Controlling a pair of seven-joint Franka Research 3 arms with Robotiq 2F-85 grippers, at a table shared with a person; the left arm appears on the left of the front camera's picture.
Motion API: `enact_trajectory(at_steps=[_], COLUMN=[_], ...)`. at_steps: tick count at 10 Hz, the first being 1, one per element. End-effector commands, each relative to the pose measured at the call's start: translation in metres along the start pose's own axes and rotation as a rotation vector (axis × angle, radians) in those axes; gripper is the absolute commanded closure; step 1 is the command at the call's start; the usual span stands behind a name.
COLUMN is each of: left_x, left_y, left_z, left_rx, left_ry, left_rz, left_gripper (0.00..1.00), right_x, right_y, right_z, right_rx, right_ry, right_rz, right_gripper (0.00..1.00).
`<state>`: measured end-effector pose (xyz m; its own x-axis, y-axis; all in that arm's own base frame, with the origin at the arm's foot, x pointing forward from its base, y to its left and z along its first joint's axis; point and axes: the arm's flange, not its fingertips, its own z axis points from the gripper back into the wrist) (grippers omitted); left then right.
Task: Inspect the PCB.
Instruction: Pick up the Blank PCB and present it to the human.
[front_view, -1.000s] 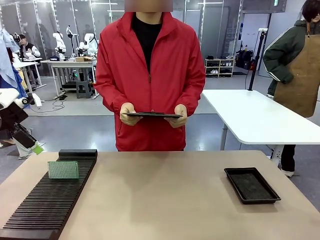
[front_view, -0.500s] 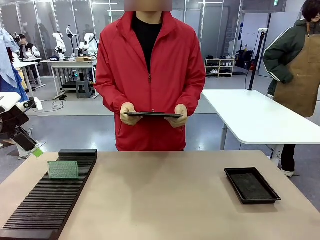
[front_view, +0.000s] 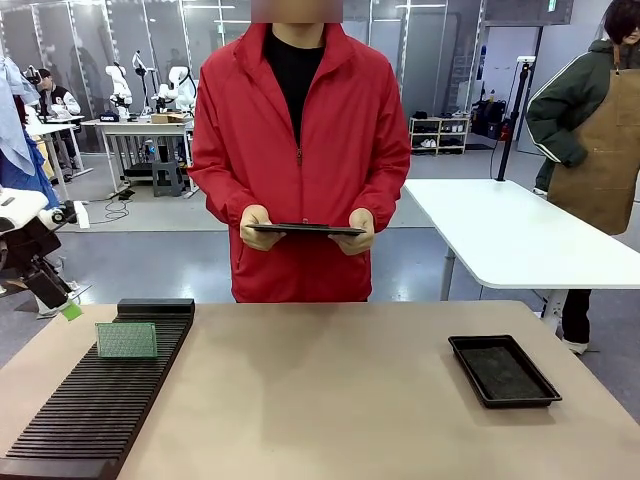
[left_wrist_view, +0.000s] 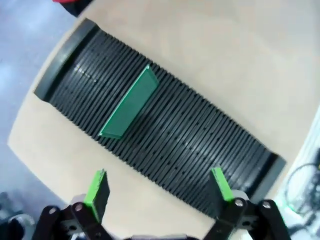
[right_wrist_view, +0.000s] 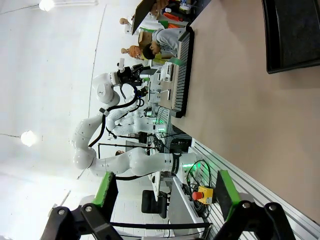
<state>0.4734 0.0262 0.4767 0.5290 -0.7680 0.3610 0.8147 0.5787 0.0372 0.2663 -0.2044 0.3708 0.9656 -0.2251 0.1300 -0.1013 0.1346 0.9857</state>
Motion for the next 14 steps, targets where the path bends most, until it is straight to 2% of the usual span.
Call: enact_trajectory(at_steps=[1,4,6,10,11,12,14], left_x=[0.026,0.057,0.069,0.08,0.08,0.082,0.084], left_y=[0.017,0.042,0.053,0.07,0.072,0.075,0.081], left_z=[-0.004,-0.026,-0.048,-0.085,-0.091,-0.096,-0.111], left_rx=[0.034,-0.022,-0.008,-0.087,-0.107,-0.131,-0.19], left_ry=[0.143,0.325,0.349,0.441,0.434,0.418,0.447], left_rz=[-0.127,-0.275,-0.42,-0.569,-0.626,-0.638,-0.624], left_gripper=[0.0,0.0,0.0,0.0,0.0,0.0,0.0], right_x=[-0.003,-0.003,-0.003,-0.003,-0.003,-0.003,-0.003], right_y=[0.0,0.0,0.0,0.0,0.0,0.0,0.0], right_z=[0.0,0.0,0.0,0.0,0.0,0.0,0.0], right_rx=[0.003,0.003,0.003,0.003,0.003,0.003,0.003], right_ry=[0.004,0.004,0.004,0.004,0.004,0.004,0.004], right_rz=[0.002,0.002,0.002,0.002,0.002,0.002,0.002], right_gripper=[0.0,0.0,0.0,0.0,0.0,0.0,0.0])
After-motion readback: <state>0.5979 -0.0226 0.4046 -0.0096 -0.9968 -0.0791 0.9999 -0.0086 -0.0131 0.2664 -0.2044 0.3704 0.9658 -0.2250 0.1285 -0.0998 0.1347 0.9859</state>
